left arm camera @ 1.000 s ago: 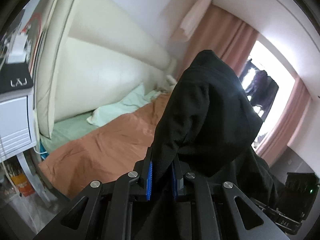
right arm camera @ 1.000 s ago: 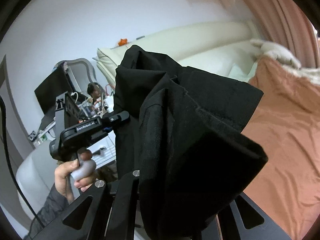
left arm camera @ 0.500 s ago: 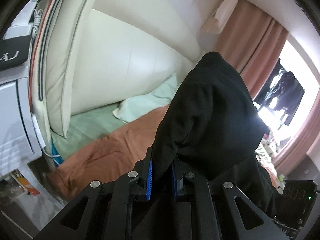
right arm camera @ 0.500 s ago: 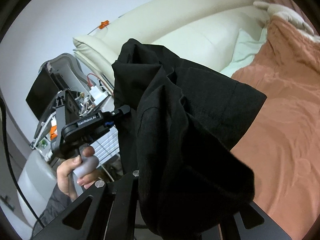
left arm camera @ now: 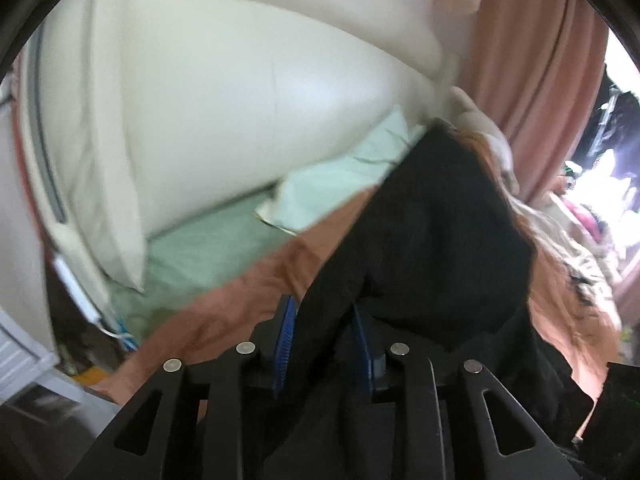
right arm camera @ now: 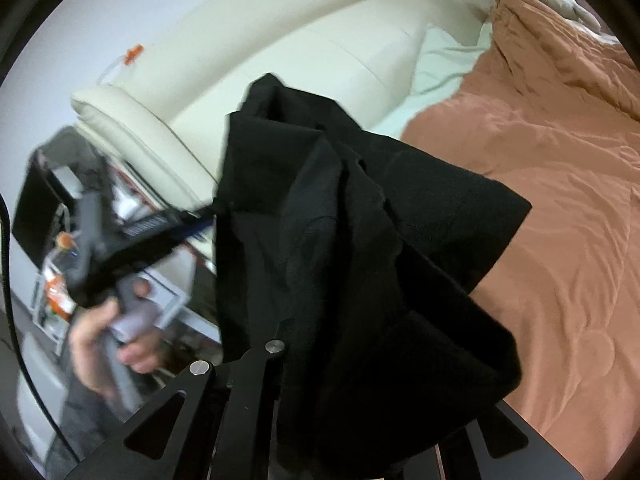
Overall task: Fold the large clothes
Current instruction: 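Lower the black bundle onto the duvet with both grippers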
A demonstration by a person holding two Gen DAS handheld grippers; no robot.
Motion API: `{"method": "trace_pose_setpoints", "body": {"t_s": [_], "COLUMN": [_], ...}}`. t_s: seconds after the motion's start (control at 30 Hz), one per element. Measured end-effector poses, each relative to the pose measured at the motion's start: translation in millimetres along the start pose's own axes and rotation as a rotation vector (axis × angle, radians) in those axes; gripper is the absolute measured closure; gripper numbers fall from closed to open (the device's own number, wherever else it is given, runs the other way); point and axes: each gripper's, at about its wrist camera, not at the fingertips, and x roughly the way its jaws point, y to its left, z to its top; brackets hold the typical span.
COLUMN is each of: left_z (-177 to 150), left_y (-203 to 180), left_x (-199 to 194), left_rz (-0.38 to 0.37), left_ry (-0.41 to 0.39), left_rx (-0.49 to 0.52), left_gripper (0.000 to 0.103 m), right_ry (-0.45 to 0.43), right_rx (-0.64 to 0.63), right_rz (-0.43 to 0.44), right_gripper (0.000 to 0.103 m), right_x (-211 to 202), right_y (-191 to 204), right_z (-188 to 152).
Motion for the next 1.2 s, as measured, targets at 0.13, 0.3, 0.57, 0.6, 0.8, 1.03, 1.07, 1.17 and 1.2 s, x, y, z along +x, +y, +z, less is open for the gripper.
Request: {"method": "trace_pose_setpoints", "body": {"t_s": [0.13,0.3,0.57,0.6,0.8,1.03,1.07,1.17,1.2], "left_z": [-13,-60,-133,-142,-167,-172,-171,-172,-173], "left_y": [12,50,85,87,90,85,85,86,86], "left_x": [-18,-23,-11,-8,0,9,10,15,16], "left_rz": [0.008,0.076,0.080,0.080,0.083,0.055,0.051,0.055,0.058], "left_ry": [-0.020,0.083,0.218,0.227,0.255,0.248,0.246,0.251,0.249], "left_rx": [0.010,-0.046,-0.169,-0.181,-0.229,-0.268,-0.272,-0.282,-0.282], "left_gripper": [0.054,0.054,0.053,0.053,0.053,0.044,0.043,0.042,0.042], "right_ry": [0.051,0.120,0.122,0.121,0.158,0.206,0.197,0.186,0.192], "right_rx": [0.005,0.105,0.026,0.013,0.095,0.170,0.164,0.151,0.154], "right_rz": [-0.067,-0.087,-0.090,-0.090,-0.180,-0.235,-0.245,-0.309,-0.343], "right_gripper": [0.092,0.092,0.092,0.092,0.086,0.057,0.057,0.058,0.058], "right_x": [25,46,60,62,81,78,74,64,63], "right_y": [-26,-72,-67,-66,-108,-149,-151,-158,-162], "right_z": [1,-4,18,23,25,-3,-2,0,-1]}}
